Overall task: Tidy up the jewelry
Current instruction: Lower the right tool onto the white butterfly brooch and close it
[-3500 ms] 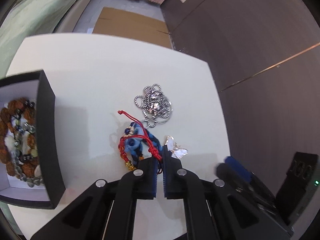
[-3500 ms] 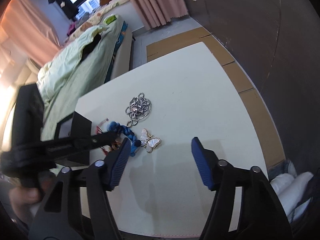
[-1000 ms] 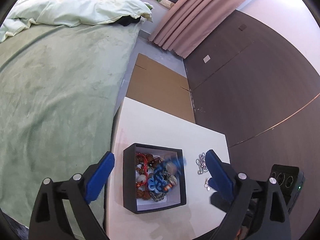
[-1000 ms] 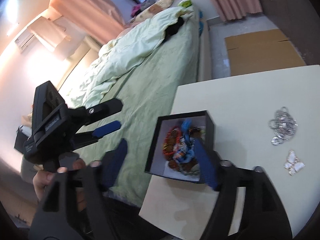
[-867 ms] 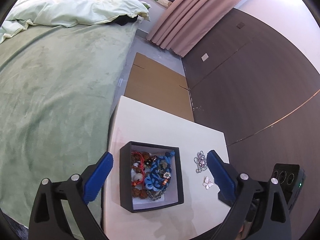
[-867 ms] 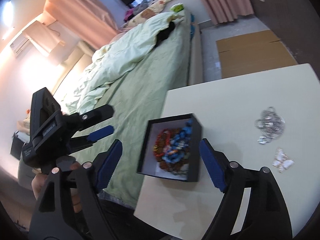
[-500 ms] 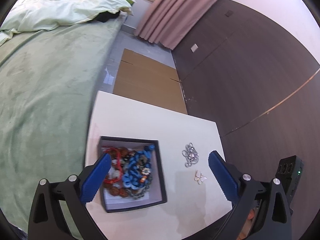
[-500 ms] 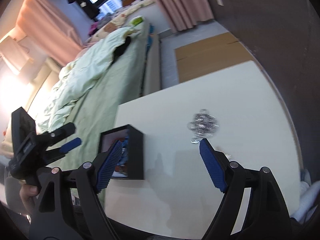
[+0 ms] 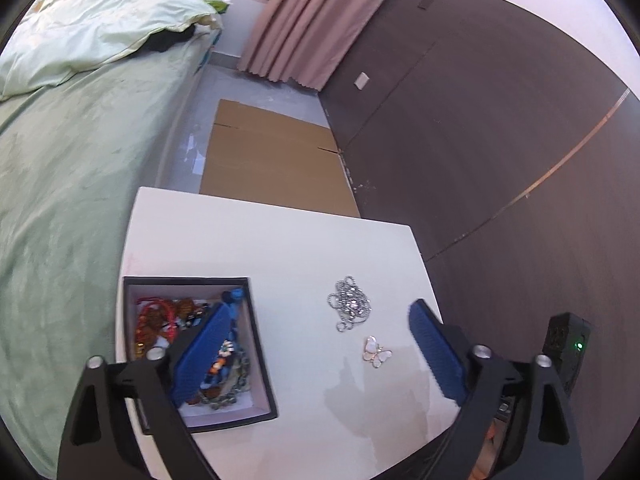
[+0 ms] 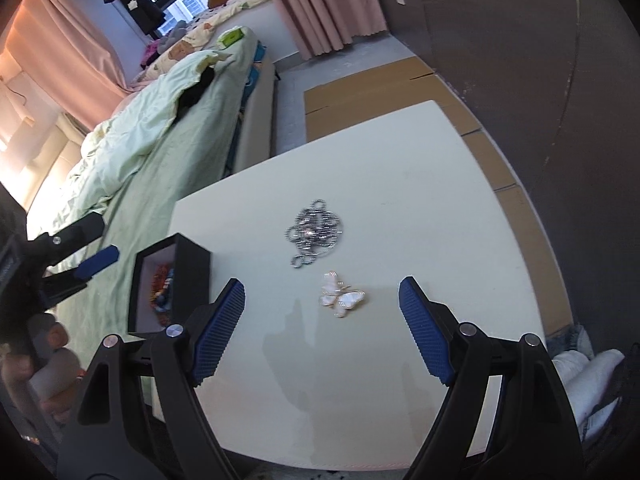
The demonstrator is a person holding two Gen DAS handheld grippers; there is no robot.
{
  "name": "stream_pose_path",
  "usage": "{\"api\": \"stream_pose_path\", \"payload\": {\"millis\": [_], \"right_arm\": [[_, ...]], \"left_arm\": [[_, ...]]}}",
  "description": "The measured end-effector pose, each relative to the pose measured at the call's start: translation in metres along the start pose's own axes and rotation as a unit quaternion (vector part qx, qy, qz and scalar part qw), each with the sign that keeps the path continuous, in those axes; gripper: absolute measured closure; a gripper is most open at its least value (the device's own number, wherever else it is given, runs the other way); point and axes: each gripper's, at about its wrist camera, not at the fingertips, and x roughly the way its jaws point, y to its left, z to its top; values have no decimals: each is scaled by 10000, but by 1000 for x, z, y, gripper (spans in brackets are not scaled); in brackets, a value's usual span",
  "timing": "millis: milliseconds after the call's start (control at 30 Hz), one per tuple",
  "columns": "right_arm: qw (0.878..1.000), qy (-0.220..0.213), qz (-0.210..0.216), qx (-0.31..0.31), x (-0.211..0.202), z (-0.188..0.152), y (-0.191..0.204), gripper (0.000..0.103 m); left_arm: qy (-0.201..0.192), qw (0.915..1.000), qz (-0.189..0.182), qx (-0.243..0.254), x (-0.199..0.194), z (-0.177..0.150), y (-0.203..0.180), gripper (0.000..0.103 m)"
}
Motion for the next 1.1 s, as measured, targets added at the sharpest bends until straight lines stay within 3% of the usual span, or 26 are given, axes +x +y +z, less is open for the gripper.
{"api": "stream_pose_path", "payload": {"millis": [133, 267, 433, 733, 1100], "right_arm": [[9991, 350, 162, 147, 16, -5, -7, 26], [9930, 871, 592, 531, 38, -11, -18, 45], [9886, 1112, 587, 833, 55, -13, -28, 57], [9885, 1015, 415, 1046, 71, -3, -26, 61], [9956, 774, -144, 517, 81, 2, -5, 65]], "left_arm": [[191, 9996, 44, 201, 14, -5, -10, 35], [400, 9986, 24, 335, 28, -10, -16, 40], [570, 9971, 61, 493, 43, -17, -22, 46], [814, 9957, 57, 448, 69, -20, -19, 59], [831, 9961, 36, 296, 76, -9, -11, 59]]}}
